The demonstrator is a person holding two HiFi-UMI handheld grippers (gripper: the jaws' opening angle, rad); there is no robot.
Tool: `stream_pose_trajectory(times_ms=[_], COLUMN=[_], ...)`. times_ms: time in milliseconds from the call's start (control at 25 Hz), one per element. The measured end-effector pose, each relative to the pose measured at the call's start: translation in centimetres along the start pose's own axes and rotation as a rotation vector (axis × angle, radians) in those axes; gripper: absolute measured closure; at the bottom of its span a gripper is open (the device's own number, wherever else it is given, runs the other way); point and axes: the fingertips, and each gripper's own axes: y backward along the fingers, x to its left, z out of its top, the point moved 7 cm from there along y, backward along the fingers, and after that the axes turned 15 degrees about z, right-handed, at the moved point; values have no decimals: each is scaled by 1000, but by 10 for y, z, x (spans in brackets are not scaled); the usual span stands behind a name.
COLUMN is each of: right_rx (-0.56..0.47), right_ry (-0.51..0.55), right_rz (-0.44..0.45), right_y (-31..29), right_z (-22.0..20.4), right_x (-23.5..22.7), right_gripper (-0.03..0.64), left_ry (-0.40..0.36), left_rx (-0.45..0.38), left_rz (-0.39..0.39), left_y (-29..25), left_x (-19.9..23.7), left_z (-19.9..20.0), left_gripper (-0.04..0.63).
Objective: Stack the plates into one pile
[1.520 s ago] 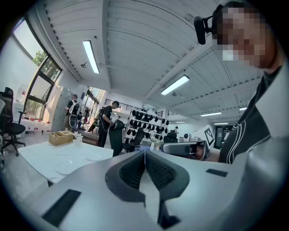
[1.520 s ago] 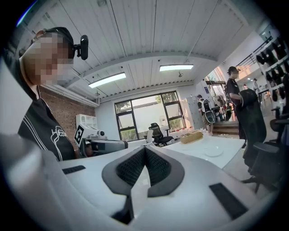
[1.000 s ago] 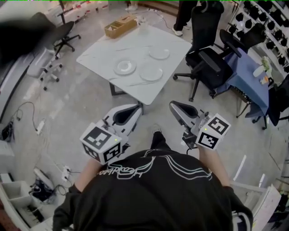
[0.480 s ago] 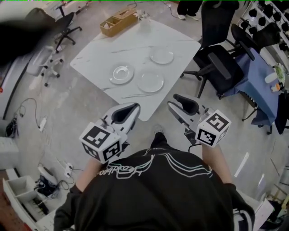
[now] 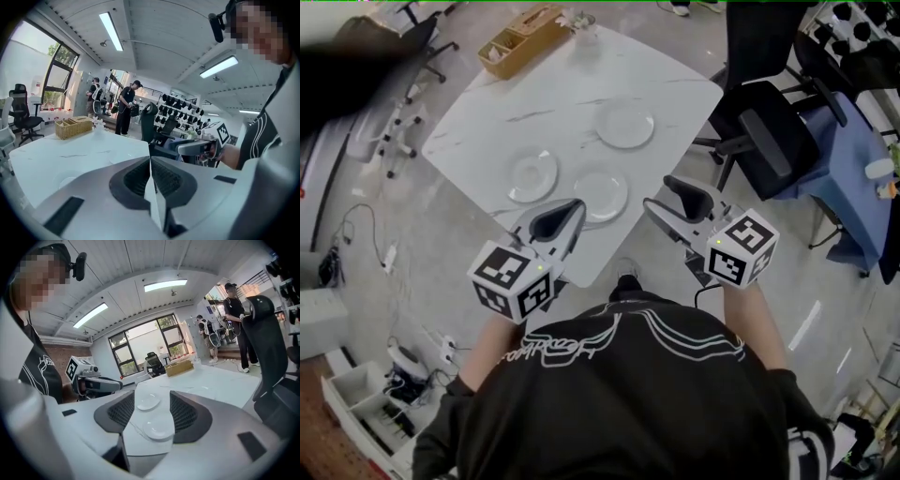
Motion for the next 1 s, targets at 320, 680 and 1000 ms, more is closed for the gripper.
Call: stream_pose_trajectory(times_ms=[320, 680, 1000], right_rx=[70, 213, 311], right_ry=[-15, -38, -59], right_rz=[-46, -112, -110], right_y=[-11, -39, -68], right_z=[11, -4, -19], right_x=[-95, -183, -228], right_gripper=[356, 341, 339], left_ry=[-10, -145, -280], left_rx=[74, 144, 255], left_rz=[49, 94, 125], left_y=[-91, -179, -243], left_x=[30, 49, 74], left_z=[11, 14, -10], left_gripper=[565, 566, 566])
